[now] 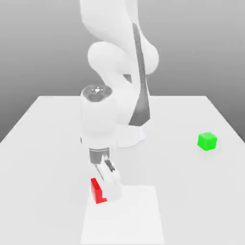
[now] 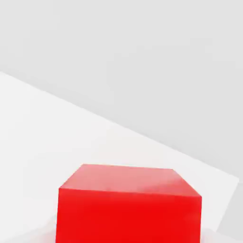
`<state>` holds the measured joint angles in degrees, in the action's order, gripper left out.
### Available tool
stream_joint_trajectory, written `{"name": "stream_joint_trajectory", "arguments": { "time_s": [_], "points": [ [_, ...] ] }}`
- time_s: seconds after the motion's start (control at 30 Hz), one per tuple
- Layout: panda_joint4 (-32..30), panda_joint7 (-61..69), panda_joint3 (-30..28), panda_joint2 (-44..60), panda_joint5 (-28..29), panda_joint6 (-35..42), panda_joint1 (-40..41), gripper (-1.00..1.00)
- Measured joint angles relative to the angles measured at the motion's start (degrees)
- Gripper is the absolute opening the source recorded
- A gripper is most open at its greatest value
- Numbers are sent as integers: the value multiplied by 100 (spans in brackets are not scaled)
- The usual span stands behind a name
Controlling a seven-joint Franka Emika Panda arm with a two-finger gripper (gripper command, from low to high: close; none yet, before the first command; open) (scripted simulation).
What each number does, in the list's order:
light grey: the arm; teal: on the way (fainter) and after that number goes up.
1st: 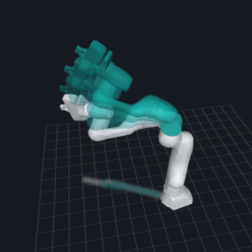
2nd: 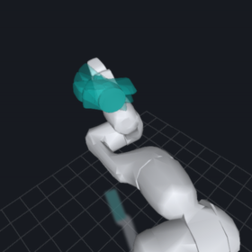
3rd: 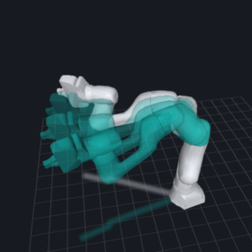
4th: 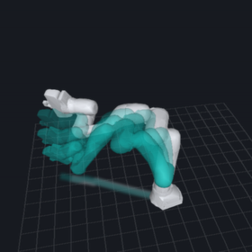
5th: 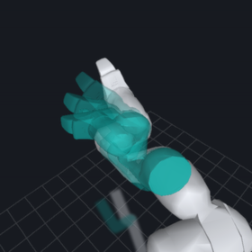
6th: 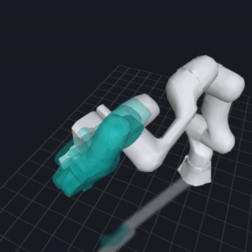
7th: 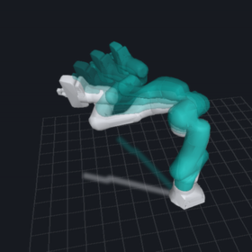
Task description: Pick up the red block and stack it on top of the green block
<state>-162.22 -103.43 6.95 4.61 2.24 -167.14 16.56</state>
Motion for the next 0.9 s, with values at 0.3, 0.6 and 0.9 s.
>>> {"name": "stream_joint_trajectory", "arguments": {
  "time_s": [0.3,0.6,0.9],
  "points": [
    [-140,-640,731,-1137,-717,931,-965,-100],
    [-199,-2213,2261,-1842,-1749,1436,-2669,-100],
    [-287,-3751,3731,-2320,-2833,1735,-4492,-100]
  ]
}}
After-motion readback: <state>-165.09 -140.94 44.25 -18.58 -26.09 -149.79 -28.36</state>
